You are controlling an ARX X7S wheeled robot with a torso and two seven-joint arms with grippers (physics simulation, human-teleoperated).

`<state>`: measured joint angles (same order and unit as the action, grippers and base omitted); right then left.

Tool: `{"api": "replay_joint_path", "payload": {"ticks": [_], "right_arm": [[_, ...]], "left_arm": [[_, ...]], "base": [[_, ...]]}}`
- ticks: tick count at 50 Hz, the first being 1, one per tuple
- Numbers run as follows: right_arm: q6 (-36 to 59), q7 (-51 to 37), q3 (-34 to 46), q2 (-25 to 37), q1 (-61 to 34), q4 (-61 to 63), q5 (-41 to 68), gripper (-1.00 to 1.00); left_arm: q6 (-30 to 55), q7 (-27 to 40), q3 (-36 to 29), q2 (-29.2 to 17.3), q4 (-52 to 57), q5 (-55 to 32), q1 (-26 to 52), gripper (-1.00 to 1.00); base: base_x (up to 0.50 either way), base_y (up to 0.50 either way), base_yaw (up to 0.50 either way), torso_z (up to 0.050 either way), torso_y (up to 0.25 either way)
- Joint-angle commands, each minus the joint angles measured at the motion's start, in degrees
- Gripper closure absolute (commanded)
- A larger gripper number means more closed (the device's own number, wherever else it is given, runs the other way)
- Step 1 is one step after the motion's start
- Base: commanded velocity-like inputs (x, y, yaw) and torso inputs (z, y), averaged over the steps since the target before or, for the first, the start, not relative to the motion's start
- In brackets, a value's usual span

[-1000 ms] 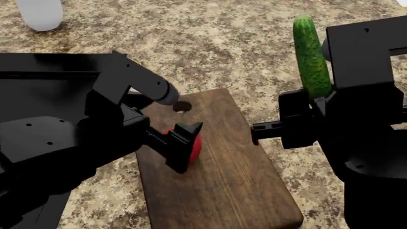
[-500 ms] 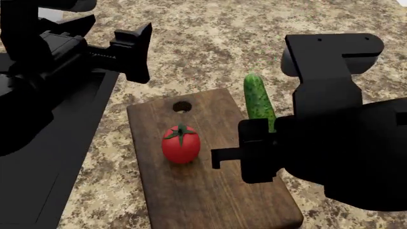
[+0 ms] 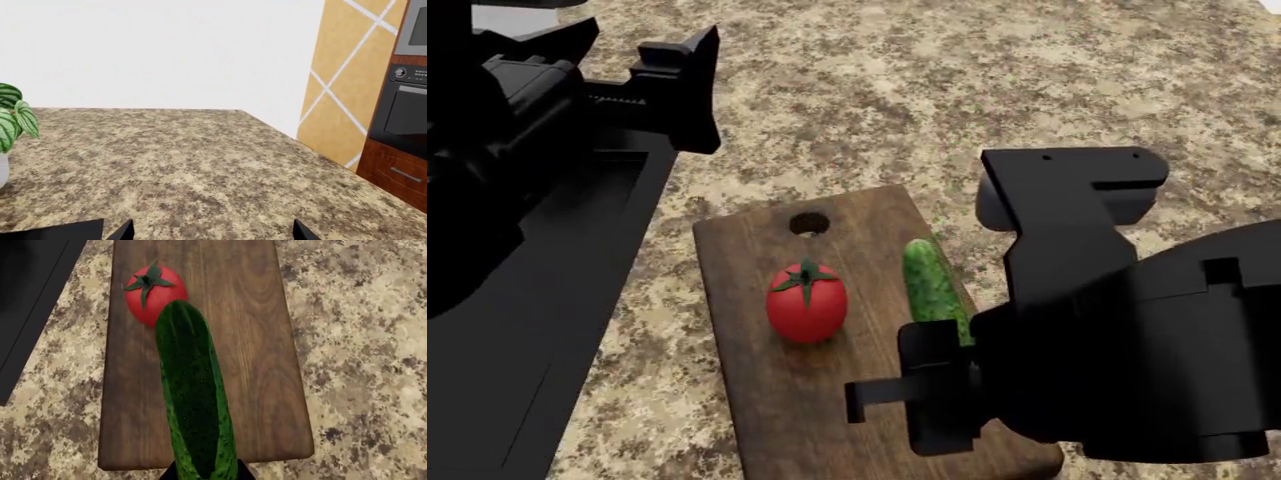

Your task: Pick the vegetables from the sink and place them on the cutting board.

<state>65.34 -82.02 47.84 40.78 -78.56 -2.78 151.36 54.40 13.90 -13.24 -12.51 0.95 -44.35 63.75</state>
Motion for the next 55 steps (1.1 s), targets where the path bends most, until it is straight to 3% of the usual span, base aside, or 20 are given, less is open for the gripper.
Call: {"api": "replay_joint_path", "payload": {"ticks": [1, 24, 55], "right_arm": [[3.9, 5.2, 0.7, -3.3, -1.2, -7.2, -4.7, 1.0], [14.2, 23.1, 0.3, -13.0, -5.8, -27.8, -25.7, 1.0], [14.4, 25.3, 3.6, -12.6, -3.3, -28.8, -28.0, 1.0]], "left_arm": [[-0.2, 0.4, 0.2, -0.3, 0.2, -0.4, -0.4, -1.0], [-0.8, 0.2, 0.2, -1.1, 0.0, -1.1, -1.0, -1.0], [-1.5, 0.4, -0.6, -1.7, -0.1, -1.5, -1.6, -1.0]], "base": [[0.0, 0.0, 0.0, 0.0, 0.0], [0.0, 0.0, 0.0, 0.0, 0.0], [0.0, 0.0, 0.0, 0.0, 0.0]]}}
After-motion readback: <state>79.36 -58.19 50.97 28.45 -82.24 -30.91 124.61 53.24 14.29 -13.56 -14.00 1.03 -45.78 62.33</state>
